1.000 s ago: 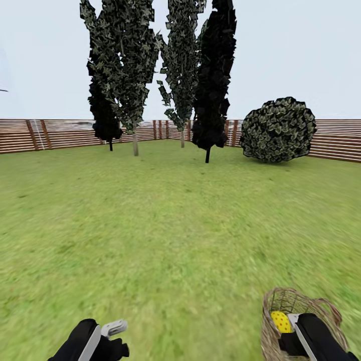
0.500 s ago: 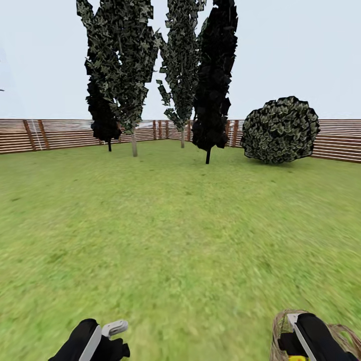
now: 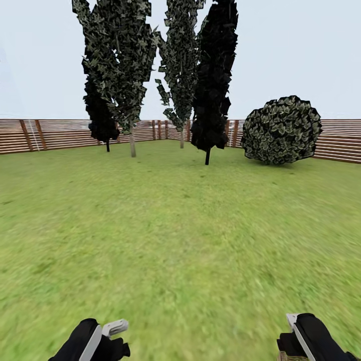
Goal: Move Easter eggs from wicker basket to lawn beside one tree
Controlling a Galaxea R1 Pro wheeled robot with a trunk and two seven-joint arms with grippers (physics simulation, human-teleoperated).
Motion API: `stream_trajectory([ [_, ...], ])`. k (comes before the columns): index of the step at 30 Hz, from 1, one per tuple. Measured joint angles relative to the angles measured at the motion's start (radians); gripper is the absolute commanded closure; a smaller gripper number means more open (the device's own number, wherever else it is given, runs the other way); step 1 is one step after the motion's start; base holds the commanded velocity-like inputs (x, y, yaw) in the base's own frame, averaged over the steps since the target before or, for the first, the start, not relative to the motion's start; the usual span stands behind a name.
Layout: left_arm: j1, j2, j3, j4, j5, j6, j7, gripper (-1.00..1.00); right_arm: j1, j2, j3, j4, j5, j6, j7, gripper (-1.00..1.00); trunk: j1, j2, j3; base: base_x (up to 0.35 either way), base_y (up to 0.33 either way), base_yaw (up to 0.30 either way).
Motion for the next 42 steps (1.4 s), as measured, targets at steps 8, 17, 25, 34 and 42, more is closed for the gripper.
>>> stream_trajectory([
  [8,0.000,-0.010,0.000,0.000,-0.001,0.000,0.000,-1.00,0.000,0.000,-0.002,-0.001,0.000,0.000,0.000,-1.00,0.000,0.000,0.000,0.028,-0.012,0.000],
  [17,0.000,-0.013,0.000,0.001,0.000,0.000,0.000,-1.00,0.000,0.000,-0.003,-0.005,-0.001,0.000,0.000,-1.00,0.000,0.000,0.000,0.000,0.000,0.000],
  [25,0.000,-0.013,0.001,0.001,0.000,0.000,0.000,-1.00,0.000,-0.003,-0.005,-0.006,-0.001,0.000,0.001,-1.00,0.000,0.000,0.000,0.000,0.000,0.000],
  [34,0.000,-0.019,0.001,0.003,-0.001,0.000,0.000,-1.00,0.000,-0.021,-0.005,-0.009,-0.005,0.000,0.008,-1.00,0.000,0.000,0.000,0.000,0.000,0.000],
  [42,0.000,-0.019,0.003,0.003,-0.002,0.000,0.000,-1.00,0.000,-0.032,-0.002,-0.004,-0.018,-0.003,0.011,-1.00,0.000,0.000,0.000,0.000,0.000,0.000],
])
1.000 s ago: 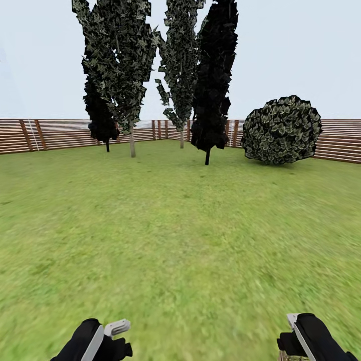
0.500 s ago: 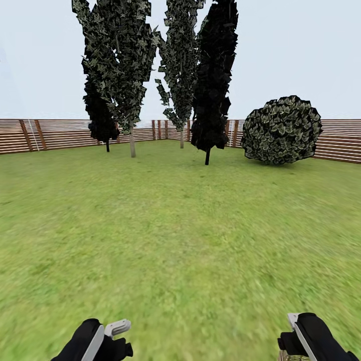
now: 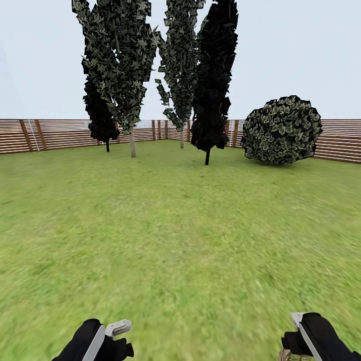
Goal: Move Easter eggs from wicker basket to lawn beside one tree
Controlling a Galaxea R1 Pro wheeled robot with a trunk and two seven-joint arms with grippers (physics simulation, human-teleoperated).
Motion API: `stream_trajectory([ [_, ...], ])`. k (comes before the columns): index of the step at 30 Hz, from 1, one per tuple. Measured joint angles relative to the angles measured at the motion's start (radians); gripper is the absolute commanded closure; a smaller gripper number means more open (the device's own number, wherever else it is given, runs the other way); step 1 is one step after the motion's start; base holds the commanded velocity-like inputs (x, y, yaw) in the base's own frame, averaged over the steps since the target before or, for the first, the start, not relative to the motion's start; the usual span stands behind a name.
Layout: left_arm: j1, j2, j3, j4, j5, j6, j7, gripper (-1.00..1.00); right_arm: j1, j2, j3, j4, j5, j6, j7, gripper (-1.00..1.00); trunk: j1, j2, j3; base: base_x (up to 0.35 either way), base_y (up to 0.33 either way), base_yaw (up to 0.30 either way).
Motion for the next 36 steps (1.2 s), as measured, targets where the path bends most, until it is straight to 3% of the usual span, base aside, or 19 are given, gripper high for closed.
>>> stream_trajectory([
  [20,0.000,0.000,0.001,0.000,0.001,0.000,-0.002,-1.00,0.000,0.011,0.004,0.000,0.012,-0.001,-0.003,-1.00,0.000,0.000,0.000,0.000,0.000,0.000],
  [36,0.000,0.000,0.002,0.000,0.003,0.000,-0.002,-1.00,0.000,0.014,0.006,0.001,0.012,-0.001,-0.003,-1.00,0.000,0.000,0.000,0.093,-0.033,0.000],
])
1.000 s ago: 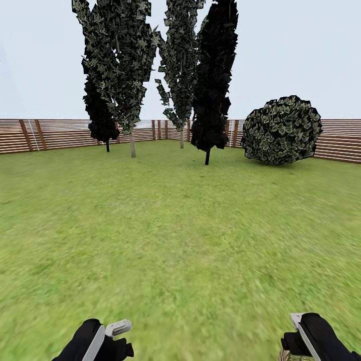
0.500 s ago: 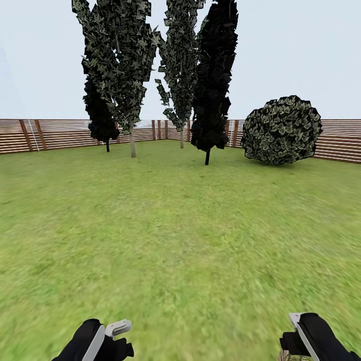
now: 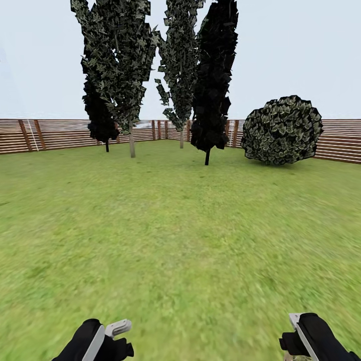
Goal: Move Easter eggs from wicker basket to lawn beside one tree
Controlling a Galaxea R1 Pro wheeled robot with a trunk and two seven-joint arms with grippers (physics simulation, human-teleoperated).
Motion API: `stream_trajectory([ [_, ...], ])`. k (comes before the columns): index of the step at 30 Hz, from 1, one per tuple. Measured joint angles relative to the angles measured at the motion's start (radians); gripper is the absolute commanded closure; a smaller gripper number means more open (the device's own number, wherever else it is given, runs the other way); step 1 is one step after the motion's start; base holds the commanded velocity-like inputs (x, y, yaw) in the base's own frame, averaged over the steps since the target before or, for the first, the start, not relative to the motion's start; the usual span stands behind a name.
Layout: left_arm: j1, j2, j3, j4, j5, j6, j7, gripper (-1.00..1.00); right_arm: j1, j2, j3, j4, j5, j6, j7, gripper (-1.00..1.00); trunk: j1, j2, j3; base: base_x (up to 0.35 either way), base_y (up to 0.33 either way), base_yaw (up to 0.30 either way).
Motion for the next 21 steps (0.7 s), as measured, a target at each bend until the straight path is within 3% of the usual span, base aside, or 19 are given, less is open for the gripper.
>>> stream_trajectory([
  [7,0.000,0.000,0.000,0.000,-0.001,0.000,0.000,-1.00,0.000,0.000,0.000,0.000,0.000,0.000,0.000,-1.00,0.000,0.000,0.000,0.000,0.000,0.000],
  [21,0.000,0.001,0.002,0.000,-0.001,0.000,0.001,-1.00,0.000,0.000,-0.003,0.003,-0.009,0.000,-0.002,-1.00,0.054,-0.098,-0.044,0.000,0.000,0.000],
])
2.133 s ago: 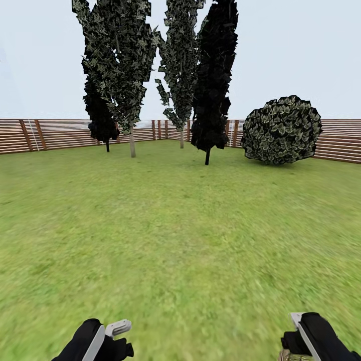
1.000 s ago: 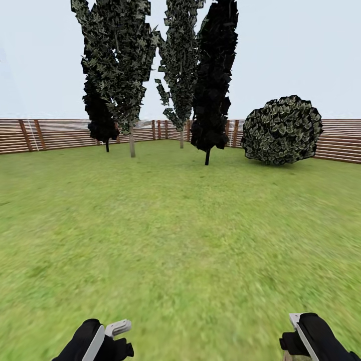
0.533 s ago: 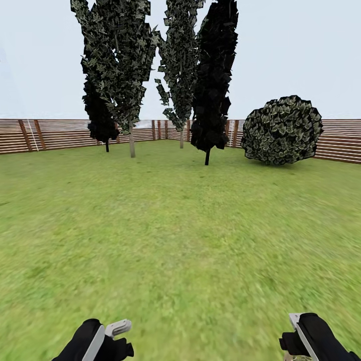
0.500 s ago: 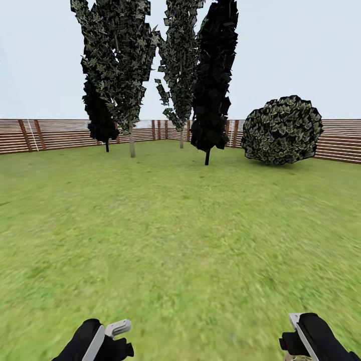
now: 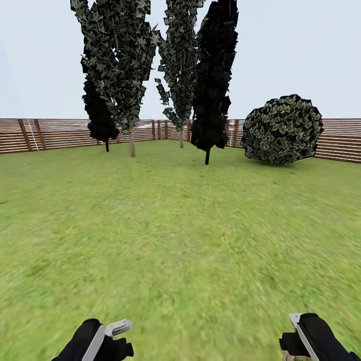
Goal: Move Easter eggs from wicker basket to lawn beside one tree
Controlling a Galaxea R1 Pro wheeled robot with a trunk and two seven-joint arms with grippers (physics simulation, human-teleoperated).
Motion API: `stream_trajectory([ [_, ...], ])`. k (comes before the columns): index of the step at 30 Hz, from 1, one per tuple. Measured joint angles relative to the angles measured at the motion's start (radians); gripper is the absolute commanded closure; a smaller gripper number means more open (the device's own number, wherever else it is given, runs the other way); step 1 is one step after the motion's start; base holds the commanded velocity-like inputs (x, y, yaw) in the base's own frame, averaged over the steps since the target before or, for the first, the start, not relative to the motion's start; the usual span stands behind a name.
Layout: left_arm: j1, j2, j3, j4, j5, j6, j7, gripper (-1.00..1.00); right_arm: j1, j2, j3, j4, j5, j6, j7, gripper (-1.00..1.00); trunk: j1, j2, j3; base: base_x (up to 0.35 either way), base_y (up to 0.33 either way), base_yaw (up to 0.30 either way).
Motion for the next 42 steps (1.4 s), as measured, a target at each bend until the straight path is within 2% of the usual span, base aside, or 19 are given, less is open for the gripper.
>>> stream_trajectory([
  [42,0.000,-0.001,0.002,0.000,0.001,0.000,0.001,-1.00,0.000,0.000,0.001,0.002,-0.003,0.000,0.004,-1.00,0.161,-0.294,-0.132,-0.036,0.012,0.000],
])
